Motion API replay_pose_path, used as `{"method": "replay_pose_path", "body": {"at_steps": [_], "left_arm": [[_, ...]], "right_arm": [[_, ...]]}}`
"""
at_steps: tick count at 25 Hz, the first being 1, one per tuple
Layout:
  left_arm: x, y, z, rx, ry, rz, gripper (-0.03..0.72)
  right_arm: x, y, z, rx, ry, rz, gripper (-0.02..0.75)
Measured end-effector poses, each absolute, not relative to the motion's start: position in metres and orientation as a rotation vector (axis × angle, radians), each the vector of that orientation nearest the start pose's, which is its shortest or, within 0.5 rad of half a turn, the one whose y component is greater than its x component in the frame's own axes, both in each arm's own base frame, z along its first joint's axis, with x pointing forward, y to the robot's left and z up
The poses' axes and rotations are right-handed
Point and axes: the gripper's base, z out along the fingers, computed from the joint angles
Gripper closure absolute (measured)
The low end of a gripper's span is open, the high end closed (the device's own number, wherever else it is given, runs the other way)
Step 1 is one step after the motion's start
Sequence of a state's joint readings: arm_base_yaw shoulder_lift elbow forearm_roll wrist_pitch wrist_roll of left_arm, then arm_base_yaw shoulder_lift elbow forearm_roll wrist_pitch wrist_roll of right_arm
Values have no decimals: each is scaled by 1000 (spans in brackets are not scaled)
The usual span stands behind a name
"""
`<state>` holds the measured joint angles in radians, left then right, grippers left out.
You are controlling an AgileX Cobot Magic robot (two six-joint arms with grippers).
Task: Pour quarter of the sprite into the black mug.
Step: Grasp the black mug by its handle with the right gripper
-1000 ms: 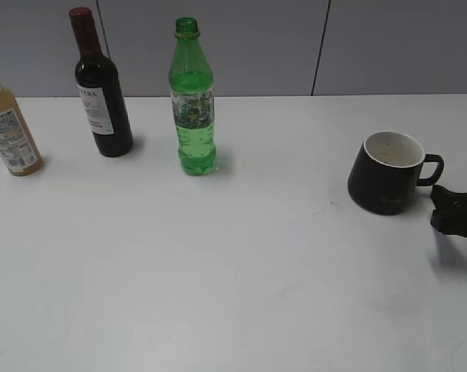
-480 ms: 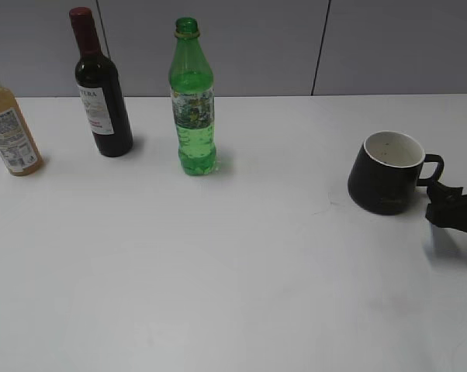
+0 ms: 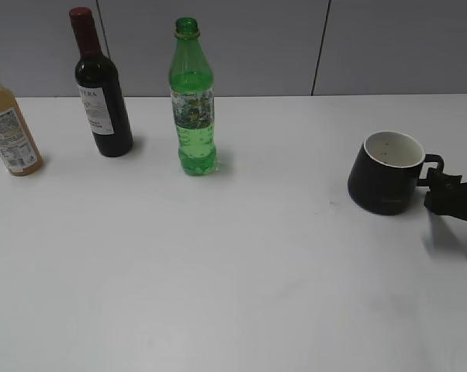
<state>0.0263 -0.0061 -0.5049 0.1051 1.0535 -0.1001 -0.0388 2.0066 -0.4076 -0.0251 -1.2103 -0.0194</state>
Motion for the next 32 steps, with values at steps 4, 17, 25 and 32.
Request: {"method": "replay_pose_path", "body": {"at_steps": [4,17,25,32], "left_arm": [[-7,8,280,-133,2018,79,452],[-7,8,280,-133,2018,79,452],[-7,8,280,-133,2018,79,452],[-7,8,280,-133,2018,79,452]], "right_arm": [[278,-9,77,-6,1901,-23,146],[280,-8,73,16,1908,-3,147],[294,-9,79,11,1860,0,147],[303,-9,78,12,1842,0,147]]}}
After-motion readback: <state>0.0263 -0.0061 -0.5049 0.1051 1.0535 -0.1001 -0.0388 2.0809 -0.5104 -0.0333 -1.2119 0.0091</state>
